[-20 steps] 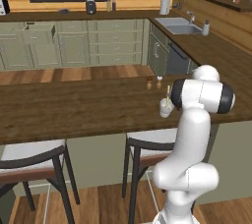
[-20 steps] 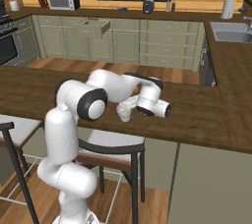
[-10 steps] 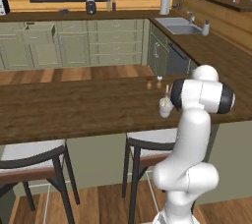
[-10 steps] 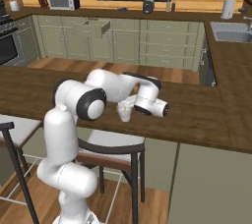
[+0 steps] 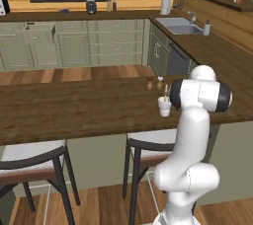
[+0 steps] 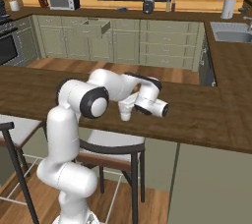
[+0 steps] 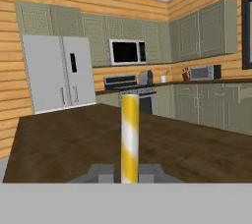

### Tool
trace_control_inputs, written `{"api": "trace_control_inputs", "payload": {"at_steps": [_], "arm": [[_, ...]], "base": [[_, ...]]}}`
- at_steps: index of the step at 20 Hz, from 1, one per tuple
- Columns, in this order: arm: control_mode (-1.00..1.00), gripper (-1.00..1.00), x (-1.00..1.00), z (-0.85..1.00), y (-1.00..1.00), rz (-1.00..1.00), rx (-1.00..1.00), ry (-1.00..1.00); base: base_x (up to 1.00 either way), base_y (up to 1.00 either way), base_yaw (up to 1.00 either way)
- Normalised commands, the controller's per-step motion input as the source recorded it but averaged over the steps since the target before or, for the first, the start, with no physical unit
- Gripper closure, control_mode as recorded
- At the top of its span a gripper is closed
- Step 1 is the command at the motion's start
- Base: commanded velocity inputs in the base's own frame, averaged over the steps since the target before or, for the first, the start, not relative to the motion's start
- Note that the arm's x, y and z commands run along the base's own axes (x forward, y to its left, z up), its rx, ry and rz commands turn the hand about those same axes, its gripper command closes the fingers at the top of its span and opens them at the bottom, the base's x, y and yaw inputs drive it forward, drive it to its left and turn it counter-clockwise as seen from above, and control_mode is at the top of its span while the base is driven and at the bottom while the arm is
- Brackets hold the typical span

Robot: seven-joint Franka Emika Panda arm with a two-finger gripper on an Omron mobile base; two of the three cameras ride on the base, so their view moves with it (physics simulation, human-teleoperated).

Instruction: Take a straw from the drawer in front and place it inside the glass cup on the dining counter.

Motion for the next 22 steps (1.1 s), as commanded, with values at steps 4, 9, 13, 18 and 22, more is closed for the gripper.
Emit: {"api": "trace_control_inputs", "payload": {"at_steps": [4,9,13,18,22], "arm": [[-1.00,-1.00,-0.22,-0.03,0.00,0.00,-0.06,-0.08],[-1.00,-1.00,-0.18,0.00,0.00,0.00,-0.03,-0.05],[-1.00,-1.00,-0.11,0.15,0.00,0.00,0.00,-0.03],[-1.00,-1.00,-0.06,0.84,-0.05,-0.02,0.00,-0.04],[-1.00,-1.00,-0.19,1.00,-0.23,-0.05,0.00,-0.01]], "base": [[0.00,0.00,0.00],[0.00,0.00,0.00],[0.00,0.00,0.00],[0.00,0.00,0.00],[0.00,0.00,0.00]]}}
